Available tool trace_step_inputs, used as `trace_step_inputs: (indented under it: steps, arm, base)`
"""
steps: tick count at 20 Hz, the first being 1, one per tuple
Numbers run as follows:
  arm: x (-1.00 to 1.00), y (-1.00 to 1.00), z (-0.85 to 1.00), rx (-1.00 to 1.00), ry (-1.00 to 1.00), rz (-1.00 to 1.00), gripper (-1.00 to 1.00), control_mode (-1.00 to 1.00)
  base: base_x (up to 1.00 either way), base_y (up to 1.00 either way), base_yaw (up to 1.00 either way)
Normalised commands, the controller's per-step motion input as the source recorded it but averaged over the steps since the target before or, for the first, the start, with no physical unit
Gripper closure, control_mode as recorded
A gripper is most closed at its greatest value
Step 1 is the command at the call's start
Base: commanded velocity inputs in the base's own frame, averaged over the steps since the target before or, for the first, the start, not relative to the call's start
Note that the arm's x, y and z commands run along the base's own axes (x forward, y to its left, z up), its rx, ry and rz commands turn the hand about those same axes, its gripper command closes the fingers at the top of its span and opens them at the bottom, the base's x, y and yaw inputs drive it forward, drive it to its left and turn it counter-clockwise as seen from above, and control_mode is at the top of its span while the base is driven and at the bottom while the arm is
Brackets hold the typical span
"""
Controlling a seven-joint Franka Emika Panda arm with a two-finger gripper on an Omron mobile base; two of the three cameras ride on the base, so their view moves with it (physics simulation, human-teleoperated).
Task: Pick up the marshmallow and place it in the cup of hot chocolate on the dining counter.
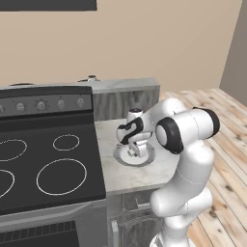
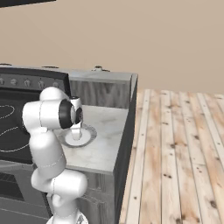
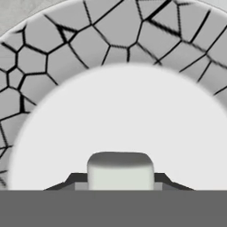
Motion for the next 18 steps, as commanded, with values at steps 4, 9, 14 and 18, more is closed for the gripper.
trace_step_inputs:
  steps: [4, 9, 14, 18]
  arm:
    - [-0.05, 0.0, -0.11, 0.0, 0.01, 0.0, 1.0, -1.0]
    - [-0.27, -0.05, 0.2, 0.0, -0.06, 0.02, 1.0, -1.0]
    - [-0.37, -0.14, 0.87, 0.0, -0.17, 0.1, 1.0, -1.0]
    - [-0.14, -0.27, 0.95, 0.0, 0.02, 0.3, 1.0, -1.0]
  base:
    - [0.0, 0.0, 0.0]
    - [0.0, 0.0, 0.0]
    - [0.0, 0.0, 0.0]
    - [0.0, 0.0, 0.0]
